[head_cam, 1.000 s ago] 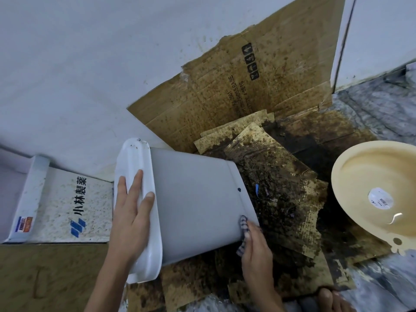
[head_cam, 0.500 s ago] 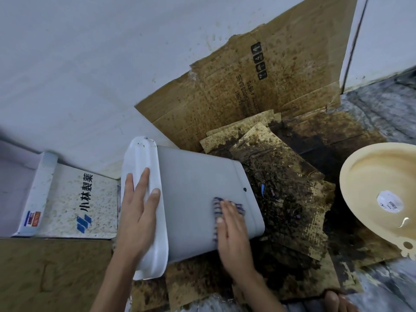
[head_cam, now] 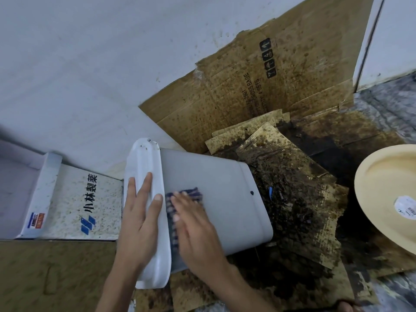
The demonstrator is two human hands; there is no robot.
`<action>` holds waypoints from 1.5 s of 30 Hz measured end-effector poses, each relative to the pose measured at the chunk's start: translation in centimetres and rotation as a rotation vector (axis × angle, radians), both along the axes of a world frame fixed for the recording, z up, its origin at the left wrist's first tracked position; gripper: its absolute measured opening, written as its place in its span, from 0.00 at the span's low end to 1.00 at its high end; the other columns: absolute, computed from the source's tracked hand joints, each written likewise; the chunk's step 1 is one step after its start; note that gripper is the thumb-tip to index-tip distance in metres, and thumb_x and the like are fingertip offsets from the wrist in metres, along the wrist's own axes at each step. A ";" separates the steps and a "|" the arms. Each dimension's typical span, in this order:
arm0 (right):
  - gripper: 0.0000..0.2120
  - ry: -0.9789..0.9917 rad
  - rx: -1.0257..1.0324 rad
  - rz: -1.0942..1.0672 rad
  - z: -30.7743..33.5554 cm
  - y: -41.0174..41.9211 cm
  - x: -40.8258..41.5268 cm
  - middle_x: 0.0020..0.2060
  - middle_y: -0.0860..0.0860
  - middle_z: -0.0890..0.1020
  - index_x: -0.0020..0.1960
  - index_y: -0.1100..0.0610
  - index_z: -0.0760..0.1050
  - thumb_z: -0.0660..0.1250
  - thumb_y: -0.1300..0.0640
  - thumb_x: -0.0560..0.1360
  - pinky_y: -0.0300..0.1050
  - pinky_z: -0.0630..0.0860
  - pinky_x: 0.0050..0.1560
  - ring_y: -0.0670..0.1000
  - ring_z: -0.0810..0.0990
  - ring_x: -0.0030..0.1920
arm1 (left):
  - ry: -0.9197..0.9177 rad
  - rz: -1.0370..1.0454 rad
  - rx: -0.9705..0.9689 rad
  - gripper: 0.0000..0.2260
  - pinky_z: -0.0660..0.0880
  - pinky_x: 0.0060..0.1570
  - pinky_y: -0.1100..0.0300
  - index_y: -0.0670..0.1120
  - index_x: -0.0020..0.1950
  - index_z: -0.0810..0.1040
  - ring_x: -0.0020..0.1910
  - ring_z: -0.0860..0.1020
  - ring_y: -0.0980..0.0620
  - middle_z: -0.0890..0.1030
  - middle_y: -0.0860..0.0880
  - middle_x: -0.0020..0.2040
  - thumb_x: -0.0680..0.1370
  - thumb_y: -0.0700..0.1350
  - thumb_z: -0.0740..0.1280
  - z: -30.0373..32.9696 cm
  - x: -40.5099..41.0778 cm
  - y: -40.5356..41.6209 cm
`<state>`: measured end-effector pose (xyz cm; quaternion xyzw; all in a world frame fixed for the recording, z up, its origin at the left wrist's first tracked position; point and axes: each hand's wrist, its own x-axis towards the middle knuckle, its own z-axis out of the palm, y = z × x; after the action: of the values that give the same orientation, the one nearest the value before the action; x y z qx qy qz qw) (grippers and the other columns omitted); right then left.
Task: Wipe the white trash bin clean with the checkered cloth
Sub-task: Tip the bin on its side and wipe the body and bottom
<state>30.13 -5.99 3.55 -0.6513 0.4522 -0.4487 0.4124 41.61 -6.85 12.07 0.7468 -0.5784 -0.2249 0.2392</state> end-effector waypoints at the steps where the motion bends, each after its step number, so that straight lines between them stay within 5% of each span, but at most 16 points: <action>1: 0.22 0.003 0.009 0.029 0.5 -0.9 0.5 0.77 0.46 0.63 0.78 0.53 0.60 0.49 0.51 0.85 0.41 0.49 0.77 0.40 0.53 0.77 | 0.004 0.001 0.003 0.23 0.51 0.73 0.57 0.74 0.75 0.57 0.77 0.47 0.69 0.46 0.68 0.80 0.79 0.66 0.55 0.0 0.0 0.0; 9: 0.25 0.179 0.106 -0.010 -4.8 -10.1 -1.5 0.80 0.46 0.52 0.80 0.51 0.50 0.46 0.47 0.84 0.51 0.46 0.78 0.44 0.47 0.79 | -0.040 -0.041 -0.001 0.25 0.56 0.71 0.55 0.73 0.76 0.55 0.79 0.50 0.64 0.45 0.66 0.81 0.79 0.64 0.59 0.1 0.2 0.0; 16: 0.28 0.339 0.451 -0.167 -13.3 -12.7 -7.9 0.80 0.50 0.51 0.80 0.55 0.47 0.41 0.44 0.84 0.52 0.45 0.78 0.48 0.47 0.79 | -0.102 -0.065 -0.036 0.32 0.57 0.70 0.58 0.71 0.77 0.55 0.80 0.51 0.61 0.45 0.63 0.81 0.75 0.61 0.63 -0.1 0.5 0.3; 25: 0.27 0.134 0.577 -0.309 -13.5 -14.8 -11.2 0.72 0.58 0.68 0.77 0.59 0.59 0.49 0.44 0.83 0.54 0.64 0.70 0.59 0.66 0.71 | -0.182 -0.225 -0.152 0.34 0.54 0.72 0.61 0.61 0.80 0.56 0.80 0.46 0.60 0.46 0.57 0.83 0.76 0.60 0.65 -0.3 1.0 4.1; 30: 0.21 0.126 0.479 -0.327 -10.5 -14.7 -13.3 0.54 0.55 0.81 0.66 0.56 0.74 0.53 0.44 0.83 0.48 0.70 0.50 0.57 0.77 0.56 | -0.190 -0.281 -0.217 0.34 0.55 0.71 0.73 0.57 0.80 0.58 0.81 0.51 0.51 0.50 0.49 0.83 0.76 0.66 0.62 -0.7 1.6 8.6; 33: 0.18 0.131 0.447 -0.326 -9.1 -13.2 -14.5 0.50 0.54 0.82 0.62 0.56 0.77 0.57 0.46 0.82 0.46 0.71 0.49 0.55 0.79 0.53 | -0.147 -0.226 -0.325 0.34 0.60 0.75 0.56 0.59 0.79 0.59 0.79 0.60 0.44 0.59 0.47 0.80 0.75 0.66 0.64 -0.8 1.4 9.2; 36: 0.16 0.133 0.384 -0.348 -8.0 -10.8 -15.5 0.55 0.54 0.80 0.63 0.56 0.78 0.59 0.51 0.82 0.47 0.73 0.58 0.53 0.77 0.56 | -0.123 -0.007 -0.337 0.44 0.70 0.63 0.38 0.50 0.80 0.59 0.67 0.68 0.42 0.67 0.48 0.68 0.71 0.71 0.66 -0.5 1.2 8.1; 39: 0.16 0.108 0.350 -0.389 -7.1 -8.0 -16.4 0.56 0.53 0.79 0.63 0.57 0.78 0.60 0.51 0.81 0.41 0.73 0.55 0.50 0.77 0.55 | -0.095 0.186 -0.183 0.44 0.69 0.62 0.45 0.54 0.77 0.63 0.60 0.64 0.52 0.67 0.44 0.61 0.65 0.73 0.65 1.0 1.0 6.6; 41: 0.15 0.075 0.356 -0.443 -6.3 -6.1 -17.0 0.56 0.52 0.79 0.63 0.57 0.78 0.61 0.52 0.81 0.34 0.71 0.50 0.47 0.76 0.52 | -0.051 0.152 -0.163 0.41 0.72 0.61 0.43 0.53 0.73 0.67 0.61 0.68 0.47 0.70 0.44 0.62 0.66 0.74 0.65 1.8 1.1 5.7; 43: 0.13 0.051 0.350 -0.496 -5.6 -4.2 -17.3 0.55 0.52 0.78 0.62 0.57 0.78 0.62 0.54 0.81 0.37 0.69 0.52 0.46 0.75 0.52 | -0.025 0.111 -0.168 0.39 0.72 0.64 0.46 0.51 0.71 0.65 0.66 0.70 0.45 0.69 0.45 0.68 0.67 0.71 0.67 2.5 1.0 5.0; 45: 0.13 -0.001 0.364 -0.533 -5.2 -2.6 -17.7 0.55 0.52 0.77 0.62 0.57 0.78 0.62 0.55 0.81 0.41 0.70 0.55 0.47 0.75 0.53 | 0.062 0.111 -0.111 0.37 0.72 0.58 0.59 0.52 0.69 0.61 0.66 0.71 0.48 0.69 0.49 0.67 0.67 0.67 0.68 3.7 0.3 4.3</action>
<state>12.45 -8.56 -1.66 -0.4252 0.6795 -0.4529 0.3904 41.88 -2.51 15.79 0.7560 -0.5399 -0.2020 0.3100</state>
